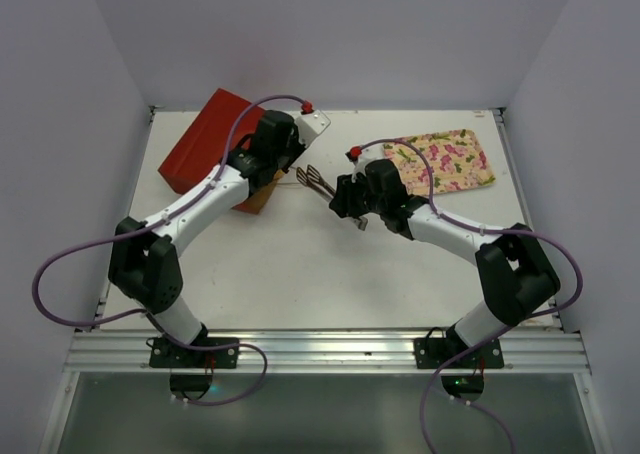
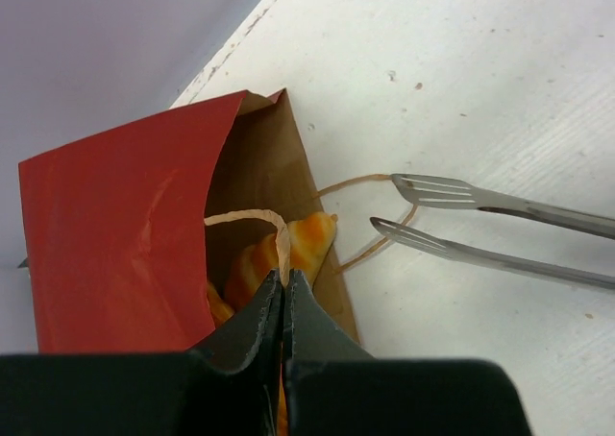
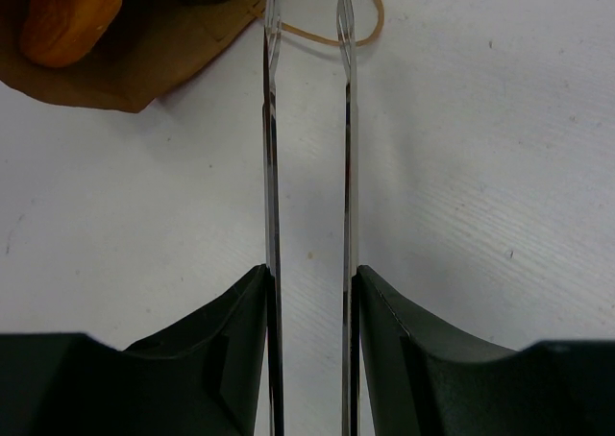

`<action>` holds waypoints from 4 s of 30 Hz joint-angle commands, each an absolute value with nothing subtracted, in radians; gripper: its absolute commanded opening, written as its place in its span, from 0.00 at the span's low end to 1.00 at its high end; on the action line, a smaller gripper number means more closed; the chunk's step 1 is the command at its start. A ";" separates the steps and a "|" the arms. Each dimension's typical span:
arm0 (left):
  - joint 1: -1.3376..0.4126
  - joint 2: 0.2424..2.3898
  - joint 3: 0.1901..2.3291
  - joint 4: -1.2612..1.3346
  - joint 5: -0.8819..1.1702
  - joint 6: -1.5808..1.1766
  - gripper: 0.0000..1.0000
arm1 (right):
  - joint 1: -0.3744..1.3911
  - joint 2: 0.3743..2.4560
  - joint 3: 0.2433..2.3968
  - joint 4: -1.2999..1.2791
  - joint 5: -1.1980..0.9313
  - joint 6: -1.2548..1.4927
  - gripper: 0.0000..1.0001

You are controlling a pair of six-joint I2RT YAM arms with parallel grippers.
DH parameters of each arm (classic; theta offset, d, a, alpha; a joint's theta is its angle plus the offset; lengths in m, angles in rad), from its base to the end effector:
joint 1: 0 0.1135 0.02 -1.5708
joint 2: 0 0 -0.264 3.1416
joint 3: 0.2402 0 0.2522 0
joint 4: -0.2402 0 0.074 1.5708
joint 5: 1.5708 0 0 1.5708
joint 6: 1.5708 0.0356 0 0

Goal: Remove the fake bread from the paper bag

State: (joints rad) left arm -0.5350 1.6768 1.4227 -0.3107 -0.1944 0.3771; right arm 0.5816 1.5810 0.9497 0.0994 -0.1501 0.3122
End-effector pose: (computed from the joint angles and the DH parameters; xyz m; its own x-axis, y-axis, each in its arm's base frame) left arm 0.3408 -0.1940 0.3142 -0.2956 0.5952 -0.7473 0.5041 0.7616 0.4072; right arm 0.2895 0.1967 0.2260 -0.6032 -0.0331 -0.7969 -0.4892 0.8045 0.3369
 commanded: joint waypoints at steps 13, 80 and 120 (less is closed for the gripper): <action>-0.591 1.411 1.260 -0.365 -0.230 0.337 0.00 | 0.583 1.559 0.936 0.166 -0.135 0.278 0.44; -0.588 1.068 0.989 -0.420 -0.414 -0.201 0.00 | 0.669 1.606 1.009 0.213 -0.466 0.731 0.48; -0.588 0.893 0.805 -0.272 -0.330 -0.156 0.00 | 0.880 1.727 0.911 0.577 -0.319 1.184 0.59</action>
State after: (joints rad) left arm -0.5850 0.9039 0.8047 -0.3149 -0.3405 -0.1635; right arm 0.8707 1.7191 0.8600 0.4953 -0.3325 1.1534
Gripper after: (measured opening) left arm 0.012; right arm 0.591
